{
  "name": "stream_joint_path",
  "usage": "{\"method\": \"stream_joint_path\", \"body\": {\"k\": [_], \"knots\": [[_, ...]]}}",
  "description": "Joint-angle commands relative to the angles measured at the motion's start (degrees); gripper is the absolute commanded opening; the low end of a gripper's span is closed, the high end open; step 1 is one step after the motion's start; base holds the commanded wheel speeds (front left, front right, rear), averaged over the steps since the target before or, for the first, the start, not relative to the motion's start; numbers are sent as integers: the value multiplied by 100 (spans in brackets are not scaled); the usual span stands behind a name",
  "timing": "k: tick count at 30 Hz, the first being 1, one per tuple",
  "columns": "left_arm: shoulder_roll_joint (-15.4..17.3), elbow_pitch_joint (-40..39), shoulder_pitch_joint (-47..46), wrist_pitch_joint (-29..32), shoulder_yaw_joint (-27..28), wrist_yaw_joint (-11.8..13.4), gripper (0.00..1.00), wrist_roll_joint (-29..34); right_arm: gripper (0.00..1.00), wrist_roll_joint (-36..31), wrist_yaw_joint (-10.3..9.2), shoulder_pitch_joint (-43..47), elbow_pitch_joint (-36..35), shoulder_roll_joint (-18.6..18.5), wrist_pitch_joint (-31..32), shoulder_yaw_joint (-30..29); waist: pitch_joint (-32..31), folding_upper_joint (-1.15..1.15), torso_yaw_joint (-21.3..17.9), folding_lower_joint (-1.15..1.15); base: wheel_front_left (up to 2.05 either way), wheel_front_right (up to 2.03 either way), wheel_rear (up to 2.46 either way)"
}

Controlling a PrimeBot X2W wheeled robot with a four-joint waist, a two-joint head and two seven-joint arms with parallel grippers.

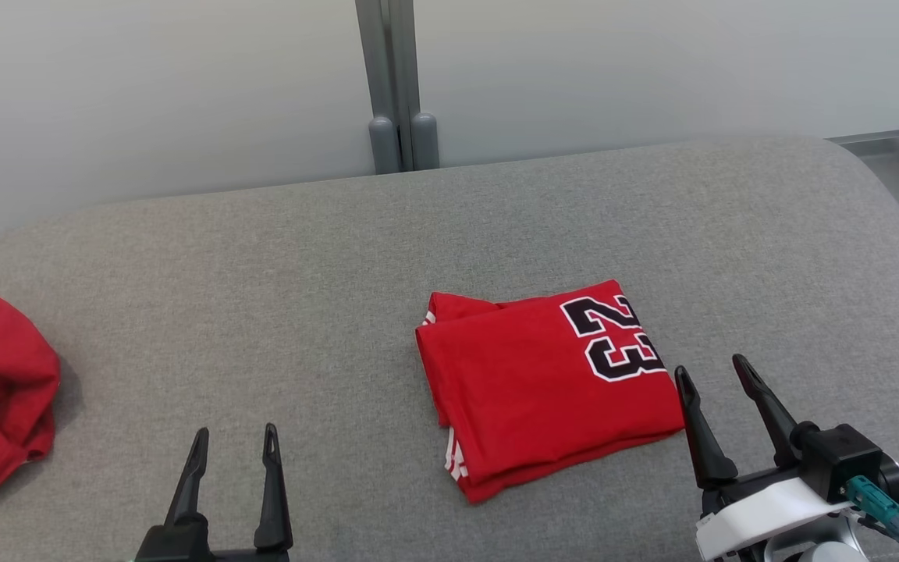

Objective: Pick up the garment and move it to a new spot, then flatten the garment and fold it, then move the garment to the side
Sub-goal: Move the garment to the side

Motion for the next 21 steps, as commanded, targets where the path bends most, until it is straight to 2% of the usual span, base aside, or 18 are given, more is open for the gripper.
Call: {"method": "stream_joint_path", "body": {"k": [1, 21], "knots": [[12, 13, 84, -1, -3, 44, 100, -21, 100, -10, -3, 56, -9, -6, -16, 3, 1, 0, 3, 0, 0, 0, 0], [12, 39, 57, -1, 0, 5, 100, 3, 100, 37, -3, 83, -22, -12, -16, 32, 23, 0, 19, 0, 0, 0, 0]]}}
